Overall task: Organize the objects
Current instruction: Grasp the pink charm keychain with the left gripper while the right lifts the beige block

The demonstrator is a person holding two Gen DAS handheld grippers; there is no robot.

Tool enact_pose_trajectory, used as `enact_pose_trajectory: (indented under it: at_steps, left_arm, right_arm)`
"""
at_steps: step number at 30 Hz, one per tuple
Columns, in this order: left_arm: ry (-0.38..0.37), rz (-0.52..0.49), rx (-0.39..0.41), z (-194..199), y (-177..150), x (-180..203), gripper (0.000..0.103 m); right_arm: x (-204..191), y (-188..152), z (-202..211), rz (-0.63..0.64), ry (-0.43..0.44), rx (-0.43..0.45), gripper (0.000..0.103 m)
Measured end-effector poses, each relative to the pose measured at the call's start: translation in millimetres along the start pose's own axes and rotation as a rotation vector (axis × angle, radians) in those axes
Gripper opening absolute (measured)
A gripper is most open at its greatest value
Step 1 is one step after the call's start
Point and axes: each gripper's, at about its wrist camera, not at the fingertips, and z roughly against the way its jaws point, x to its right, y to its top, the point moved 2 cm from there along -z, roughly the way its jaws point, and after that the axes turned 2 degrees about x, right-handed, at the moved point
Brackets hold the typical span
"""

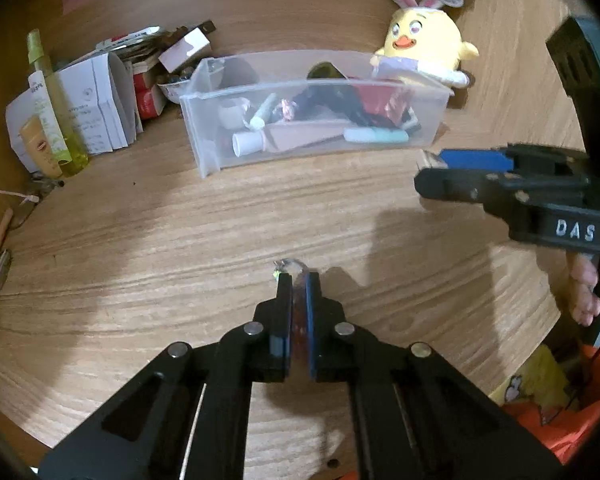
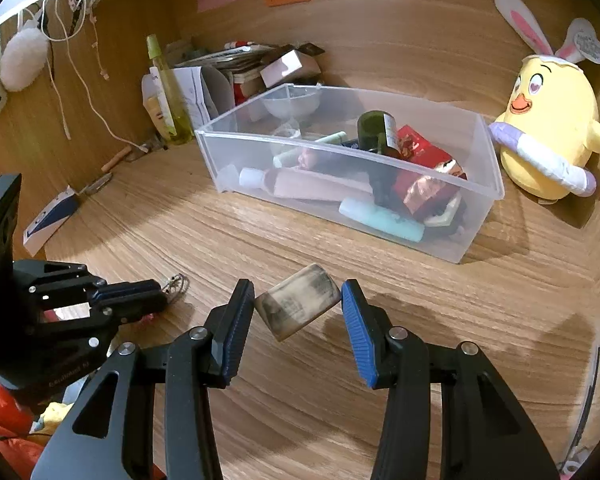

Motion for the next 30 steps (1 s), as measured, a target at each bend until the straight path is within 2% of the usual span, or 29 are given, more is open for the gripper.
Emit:
enact_pose_trajectory:
  at_steps: [5, 12, 17, 19, 21, 26, 30]
  left_arm:
    - [0.014, 0.042, 0.017, 2.8, 8.9, -11.7, 0.005]
    - [-0.007, 0.144, 0.061, 22.7, 15.3, -47.2, 0.005]
    - [-0.017, 0.183, 0.031, 21.7, 7.4, -60.0, 0.005]
    - [-0.057, 0.189, -0.006, 17.4, 2.0, -58.7, 0.005]
    - [-0.105, 0.179, -0.033, 14.9, -3.3, -53.5, 0.009]
    - [-0.079, 0.069, -0.046, 18.3, -12.8, -25.5, 0.040]
    - [-0.082, 0.030, -0.052, 17.2, -15.0, -13.4, 0.043]
  right_arm:
    - [0.0, 1.5, 1.5, -0.004, 0.010, 0.011, 0.042]
    - [1.1, 0.8, 2.6, -0.016, 0.005, 0.011, 0.042]
    - [2.6, 3.5, 6.6, -0.022, 0.006, 0.027, 0.042]
    - [3.8, 4.2, 6.5, -0.022, 0.009, 0.029, 0.042]
    - [3.6, 3.9, 6.5, -0.021, 0.012, 0.028, 0.042]
    - [3.1, 2.4, 6.3, -0.018, 0.013, 0.023, 0.042]
    - [3.7, 2.9, 7.5, -0.023, 0.011, 0.025, 0.042]
